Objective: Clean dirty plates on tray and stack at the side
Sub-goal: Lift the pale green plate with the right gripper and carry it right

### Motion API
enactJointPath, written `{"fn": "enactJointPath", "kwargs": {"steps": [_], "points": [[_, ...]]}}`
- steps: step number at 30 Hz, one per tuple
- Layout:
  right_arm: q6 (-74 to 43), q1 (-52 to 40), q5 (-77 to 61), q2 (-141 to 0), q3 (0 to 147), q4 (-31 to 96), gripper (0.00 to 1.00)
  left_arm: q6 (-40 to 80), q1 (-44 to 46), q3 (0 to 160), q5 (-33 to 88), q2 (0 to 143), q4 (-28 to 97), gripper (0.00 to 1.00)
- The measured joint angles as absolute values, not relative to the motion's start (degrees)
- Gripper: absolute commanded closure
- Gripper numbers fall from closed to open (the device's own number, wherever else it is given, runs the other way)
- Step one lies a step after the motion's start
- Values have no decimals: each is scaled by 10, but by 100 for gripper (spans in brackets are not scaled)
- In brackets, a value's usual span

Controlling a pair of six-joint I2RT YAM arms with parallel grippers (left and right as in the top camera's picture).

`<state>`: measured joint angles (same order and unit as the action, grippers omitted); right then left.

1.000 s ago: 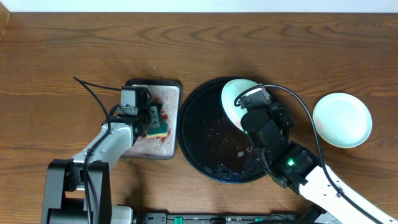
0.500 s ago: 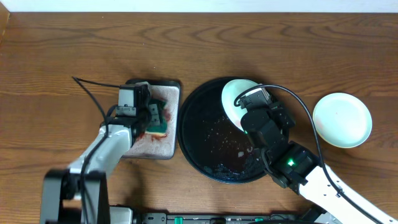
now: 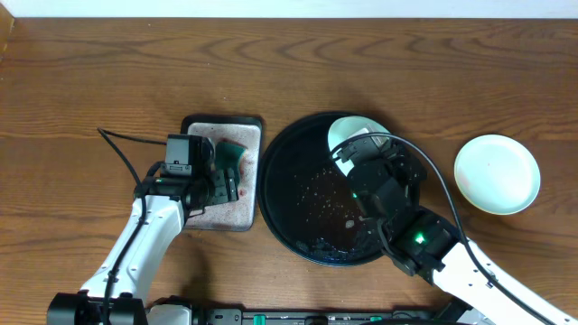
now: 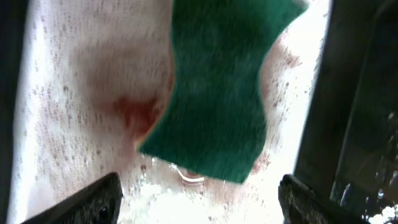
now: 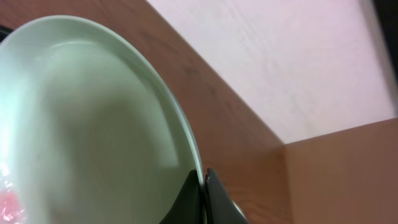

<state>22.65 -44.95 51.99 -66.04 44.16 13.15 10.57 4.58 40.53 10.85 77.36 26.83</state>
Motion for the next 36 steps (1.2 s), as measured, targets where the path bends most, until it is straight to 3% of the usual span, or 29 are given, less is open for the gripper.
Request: {"fn": "enactJointPath", "kwargs": {"steps": [18,24,28,36], "points": [[302,-486,603,-660,442,78,99,109,46,405,109,774,290,19],[244,-473,601,-660,442,83,99,109,46,405,109,774,291,19],[156,-410,565,-662,442,123,99,109,46,405,109,774,292,19],[-113,-123,294,-672,443,237,99,109,46,405,112,774,295,19]]}}
